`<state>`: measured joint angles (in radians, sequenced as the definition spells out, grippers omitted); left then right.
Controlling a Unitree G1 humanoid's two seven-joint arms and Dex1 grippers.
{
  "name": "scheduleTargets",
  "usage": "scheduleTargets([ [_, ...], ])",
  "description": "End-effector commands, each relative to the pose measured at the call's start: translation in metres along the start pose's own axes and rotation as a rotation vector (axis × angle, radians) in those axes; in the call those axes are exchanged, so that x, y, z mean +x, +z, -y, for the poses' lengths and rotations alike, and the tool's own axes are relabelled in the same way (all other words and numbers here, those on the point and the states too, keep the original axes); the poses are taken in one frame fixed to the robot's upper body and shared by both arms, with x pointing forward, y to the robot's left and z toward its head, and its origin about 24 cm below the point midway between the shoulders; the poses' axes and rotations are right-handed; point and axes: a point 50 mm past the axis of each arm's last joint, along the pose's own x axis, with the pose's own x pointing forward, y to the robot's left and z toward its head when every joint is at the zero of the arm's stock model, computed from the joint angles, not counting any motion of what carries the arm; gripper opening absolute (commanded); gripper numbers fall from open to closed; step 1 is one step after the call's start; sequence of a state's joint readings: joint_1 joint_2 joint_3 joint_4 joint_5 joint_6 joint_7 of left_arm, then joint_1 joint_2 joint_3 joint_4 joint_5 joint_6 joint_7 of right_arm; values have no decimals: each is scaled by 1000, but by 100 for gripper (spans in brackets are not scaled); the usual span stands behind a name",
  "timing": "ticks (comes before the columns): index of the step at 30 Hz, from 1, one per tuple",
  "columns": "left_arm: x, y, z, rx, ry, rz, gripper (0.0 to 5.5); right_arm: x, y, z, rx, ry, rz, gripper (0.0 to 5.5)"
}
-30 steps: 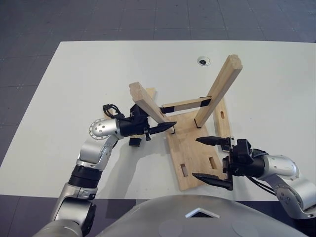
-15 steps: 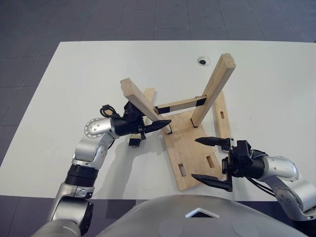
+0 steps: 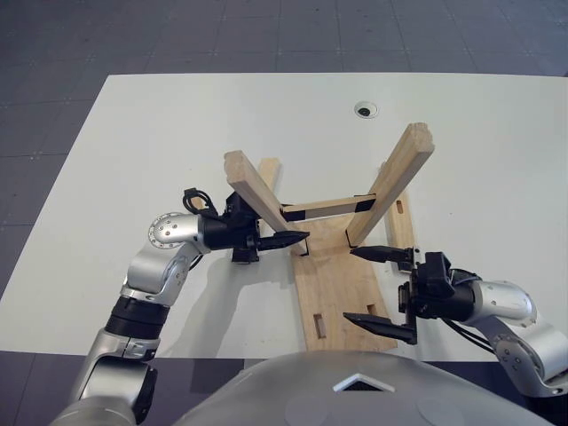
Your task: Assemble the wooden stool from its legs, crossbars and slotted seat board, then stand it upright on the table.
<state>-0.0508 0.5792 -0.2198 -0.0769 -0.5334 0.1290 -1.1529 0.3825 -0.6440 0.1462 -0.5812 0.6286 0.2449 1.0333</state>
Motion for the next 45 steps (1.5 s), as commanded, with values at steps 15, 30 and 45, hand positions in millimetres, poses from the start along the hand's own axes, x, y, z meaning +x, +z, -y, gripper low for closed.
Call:
scheduleTargets([
  [15,-7,-75,23,-206,73,-370,205,24,37,-17,-31,-119,176,505],
  [30,-6,-79,30,-213,65,-375,205,85,54,-21,-122,-602,272,225],
  [45,-5,-82,33,-211,62,-417,205,97,88,18,-258,-986,291,55],
])
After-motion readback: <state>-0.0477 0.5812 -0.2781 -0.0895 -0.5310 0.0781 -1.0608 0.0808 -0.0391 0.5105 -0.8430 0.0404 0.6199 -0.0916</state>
